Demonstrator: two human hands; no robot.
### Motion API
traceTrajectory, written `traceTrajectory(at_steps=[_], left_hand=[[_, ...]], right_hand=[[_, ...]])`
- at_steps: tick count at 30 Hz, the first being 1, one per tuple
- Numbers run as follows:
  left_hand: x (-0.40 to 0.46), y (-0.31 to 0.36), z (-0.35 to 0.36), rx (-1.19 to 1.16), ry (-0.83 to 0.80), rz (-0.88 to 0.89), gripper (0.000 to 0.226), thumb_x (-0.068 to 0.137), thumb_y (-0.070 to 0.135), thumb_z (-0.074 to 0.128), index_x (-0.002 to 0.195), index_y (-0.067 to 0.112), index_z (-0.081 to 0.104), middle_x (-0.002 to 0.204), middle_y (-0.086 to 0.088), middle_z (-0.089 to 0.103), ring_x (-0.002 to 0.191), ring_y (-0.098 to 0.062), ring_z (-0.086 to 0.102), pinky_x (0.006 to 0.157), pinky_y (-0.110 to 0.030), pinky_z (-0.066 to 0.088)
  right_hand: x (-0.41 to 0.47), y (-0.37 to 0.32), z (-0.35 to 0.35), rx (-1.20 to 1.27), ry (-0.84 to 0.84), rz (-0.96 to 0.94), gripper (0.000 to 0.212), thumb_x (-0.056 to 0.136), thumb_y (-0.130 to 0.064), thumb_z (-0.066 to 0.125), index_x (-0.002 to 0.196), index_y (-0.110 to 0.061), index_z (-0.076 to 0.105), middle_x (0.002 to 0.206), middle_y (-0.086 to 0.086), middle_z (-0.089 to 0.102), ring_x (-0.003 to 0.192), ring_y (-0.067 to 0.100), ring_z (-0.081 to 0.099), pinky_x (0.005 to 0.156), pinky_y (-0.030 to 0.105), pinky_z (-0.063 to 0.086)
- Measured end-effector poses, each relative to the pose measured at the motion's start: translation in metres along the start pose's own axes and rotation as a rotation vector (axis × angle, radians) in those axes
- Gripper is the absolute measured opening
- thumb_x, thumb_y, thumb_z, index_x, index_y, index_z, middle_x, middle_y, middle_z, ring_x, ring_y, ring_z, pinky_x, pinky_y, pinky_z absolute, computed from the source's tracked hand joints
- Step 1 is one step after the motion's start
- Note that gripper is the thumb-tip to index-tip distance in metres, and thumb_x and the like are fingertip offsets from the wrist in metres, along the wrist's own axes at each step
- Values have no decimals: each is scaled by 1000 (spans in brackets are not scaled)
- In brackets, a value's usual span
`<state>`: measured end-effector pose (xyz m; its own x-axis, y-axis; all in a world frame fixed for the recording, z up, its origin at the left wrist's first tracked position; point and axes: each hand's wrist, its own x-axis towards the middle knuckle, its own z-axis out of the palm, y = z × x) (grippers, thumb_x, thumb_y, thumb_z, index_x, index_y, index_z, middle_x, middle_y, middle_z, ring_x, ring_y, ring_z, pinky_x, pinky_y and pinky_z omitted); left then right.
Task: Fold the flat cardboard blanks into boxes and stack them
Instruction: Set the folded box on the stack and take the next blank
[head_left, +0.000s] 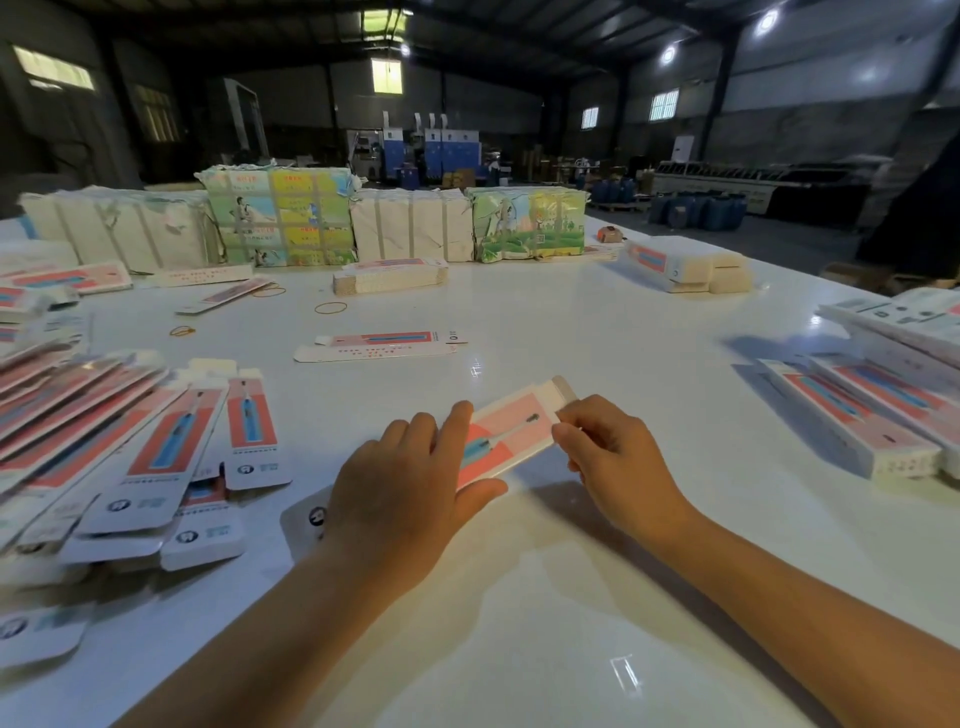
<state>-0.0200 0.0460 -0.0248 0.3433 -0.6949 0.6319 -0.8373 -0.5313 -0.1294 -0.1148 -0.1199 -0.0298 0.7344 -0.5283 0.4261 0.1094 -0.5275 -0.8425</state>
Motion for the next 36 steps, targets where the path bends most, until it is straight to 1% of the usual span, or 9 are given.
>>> traceTrajectory(at_steps=[4,12,16,18,20,22,25,29,36], left_hand=[[0,2,2,97,-24,49,68,70,58,53,112,6,67,73,-8,65,54,-20,57,43,-21,32],[4,15,3,150,-61,-6,75,80,66,36,135,17,45,101,-2,60,78,-17,57,58,-23,32],[5,13,-2,74,-93,-25,67,73,60,47,114,10,64,76,-5,62,58,-19,56,47,-23,32],[5,10,-1,32,-32,-18,66,73,59,49,110,8,65,71,-6,60,54,-20,56,42,-25,36],[4,11,-2,7,-14,-20,66,73,59,48,109,7,66,69,-6,59,53,-21,55,40,-27,38],[3,12,-2,-5,-18,-5,66,74,60,46,110,8,65,70,-5,60,54,-20,55,41,-25,36],[1,13,-3,-15,-29,-11,67,74,59,45,112,8,65,73,-5,61,56,-19,56,44,-23,31],[2,14,-4,-43,-13,-24,66,73,55,47,112,4,64,74,-8,61,56,-21,58,42,-24,40],[2,12,-6,-34,-10,-36,68,74,57,48,114,5,63,76,-8,62,58,-21,58,43,-26,42]], right_hand=[[0,-3,2,30,-102,45,38,94,2,43,110,-31,54,96,1,61,71,9,53,63,17,43],[-2,-8,4,231,-84,115,46,92,8,42,92,-32,66,64,-15,64,51,-1,53,47,10,38],[1,-8,-2,-223,53,-83,22,90,-13,60,105,-29,61,105,-10,49,84,5,51,67,6,40],[4,-4,-6,-363,155,-138,60,82,-27,71,135,-27,43,122,-9,34,96,4,44,80,9,40],[9,-2,-10,13,20,122,81,77,-24,76,144,-25,31,131,-2,42,103,10,52,89,27,49],[10,-4,-10,554,-216,412,58,75,-15,69,130,-10,49,124,18,59,102,27,63,88,42,54],[3,-1,-1,322,-174,181,12,91,-6,55,98,-5,64,95,18,69,84,26,69,73,32,59],[-6,0,9,-151,-45,-248,22,98,-42,39,91,-31,56,79,-11,65,76,3,61,62,10,48],[5,-3,1,445,-147,65,42,101,-18,36,94,-30,76,95,3,74,94,21,70,79,29,55]])
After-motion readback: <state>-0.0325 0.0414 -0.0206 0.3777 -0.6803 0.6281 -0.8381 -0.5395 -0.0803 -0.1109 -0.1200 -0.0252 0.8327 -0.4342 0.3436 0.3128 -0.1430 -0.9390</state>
